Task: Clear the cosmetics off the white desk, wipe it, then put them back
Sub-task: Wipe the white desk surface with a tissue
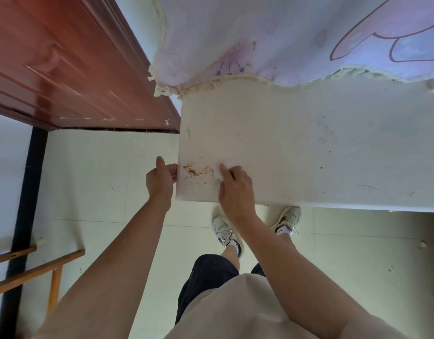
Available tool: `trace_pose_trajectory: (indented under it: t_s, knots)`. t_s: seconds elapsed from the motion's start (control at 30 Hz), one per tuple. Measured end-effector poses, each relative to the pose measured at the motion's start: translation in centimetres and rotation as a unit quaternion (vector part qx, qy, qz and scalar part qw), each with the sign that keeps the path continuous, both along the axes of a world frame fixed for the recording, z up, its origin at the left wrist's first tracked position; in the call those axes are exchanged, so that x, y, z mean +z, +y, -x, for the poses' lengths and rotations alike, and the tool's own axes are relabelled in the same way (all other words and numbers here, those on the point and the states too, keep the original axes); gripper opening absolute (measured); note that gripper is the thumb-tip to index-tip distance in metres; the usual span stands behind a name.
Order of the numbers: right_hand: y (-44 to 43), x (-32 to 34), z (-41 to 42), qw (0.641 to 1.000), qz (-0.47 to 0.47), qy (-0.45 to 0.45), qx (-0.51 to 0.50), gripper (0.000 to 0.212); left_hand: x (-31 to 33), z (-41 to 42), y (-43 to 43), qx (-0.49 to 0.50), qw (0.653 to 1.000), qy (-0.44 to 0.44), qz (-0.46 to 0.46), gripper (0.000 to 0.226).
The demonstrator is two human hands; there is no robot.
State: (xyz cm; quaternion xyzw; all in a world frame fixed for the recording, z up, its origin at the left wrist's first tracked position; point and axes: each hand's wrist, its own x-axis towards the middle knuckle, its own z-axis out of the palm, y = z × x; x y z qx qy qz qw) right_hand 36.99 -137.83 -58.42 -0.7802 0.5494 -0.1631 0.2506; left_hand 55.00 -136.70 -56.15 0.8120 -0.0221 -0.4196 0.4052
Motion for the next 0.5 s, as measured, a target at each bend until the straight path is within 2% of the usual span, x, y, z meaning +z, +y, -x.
trace_pose_trajectory:
  t_s: [0.13,0.23,0.33,0.4,0.5]
  knots:
    - [-2.6,1.6,0.8,0.996,-0.060,-0.051,-0.043,0.042,0.2,-0.7,0.1,-0.026,0.999,0.031,0.004,0.054]
    - [-5.4,1.4,5.1,0.994,-0.036,-0.015,-0.104,0.037,0.4,-1.0,-0.1,-0.054,0.998,0.043,0.002,0.054]
    - [-6.2,0.6,6.4,0.993,-0.015,0.034,-0.115,0.033,1.1,-1.4,0.0,-0.119,0.991,0.058,-0.006,0.057]
    - [-5.3,0.2,4.0,0.996,0.007,0.035,-0.085,0.035,1.6,-2.1,0.3,-0.162,0.983,0.081,-0.011,0.060]
    - [-2.4,-0.2,-2.0,0.999,0.034,0.020,0.034,0.036,2.1,-3.7,0.7,-0.176,0.981,0.082,-0.009,0.063]
